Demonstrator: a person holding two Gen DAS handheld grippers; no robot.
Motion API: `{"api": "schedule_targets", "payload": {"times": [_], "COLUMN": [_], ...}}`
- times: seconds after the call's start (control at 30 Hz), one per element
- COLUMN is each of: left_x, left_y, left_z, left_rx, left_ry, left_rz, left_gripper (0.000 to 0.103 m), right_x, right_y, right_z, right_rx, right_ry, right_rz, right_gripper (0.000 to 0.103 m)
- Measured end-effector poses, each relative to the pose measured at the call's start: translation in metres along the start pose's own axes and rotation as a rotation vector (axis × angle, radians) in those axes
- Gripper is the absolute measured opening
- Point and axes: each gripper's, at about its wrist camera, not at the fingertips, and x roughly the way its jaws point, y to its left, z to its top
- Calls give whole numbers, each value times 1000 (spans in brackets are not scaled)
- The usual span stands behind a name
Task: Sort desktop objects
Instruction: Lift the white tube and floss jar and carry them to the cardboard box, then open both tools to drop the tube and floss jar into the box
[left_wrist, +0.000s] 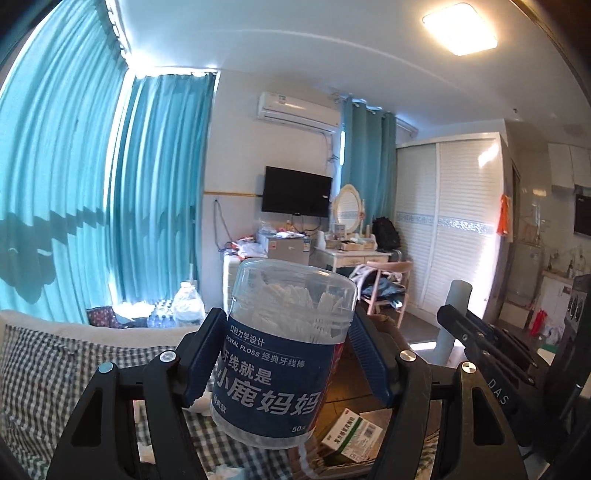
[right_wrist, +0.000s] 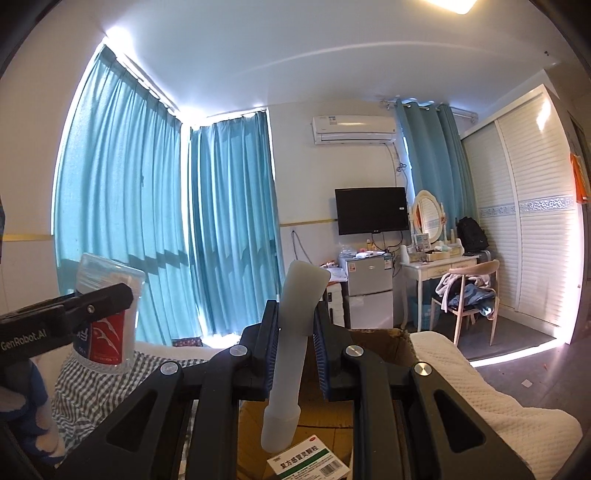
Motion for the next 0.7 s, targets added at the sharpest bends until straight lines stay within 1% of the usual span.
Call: {"api": "schedule_targets", "payload": {"times": [0.2, 0.3, 0.37, 0.5, 0.63, 0.7], "left_x": [36, 54, 66, 93, 119, 133], "left_y": [-32, -49, -57, -68, -73, -74], "left_z": [-4, -7, -12, -28, -46, -54], "left_rx": [50, 56, 56, 59, 60, 57], "left_ry": [39, 56, 66, 113, 166, 191], "left_rz": [-50, -84, -103, -135, -148, -142], "left_gripper": [69, 69, 69, 69, 69, 69], "right_x": [4, 11, 15, 23, 39, 45], "right_y": [-22, -34, -44, -64, -89, -97], "right_z": [-2, -7, -11, -19, -33, -40], "right_rx": [44, 47, 53, 74, 120, 123], "right_ry": [-1, 19, 34, 71, 130, 155], "right_rz": [-14, -50, -77, -119, -137, -149], "right_gripper": [18, 18, 18, 19, 19, 19]}}
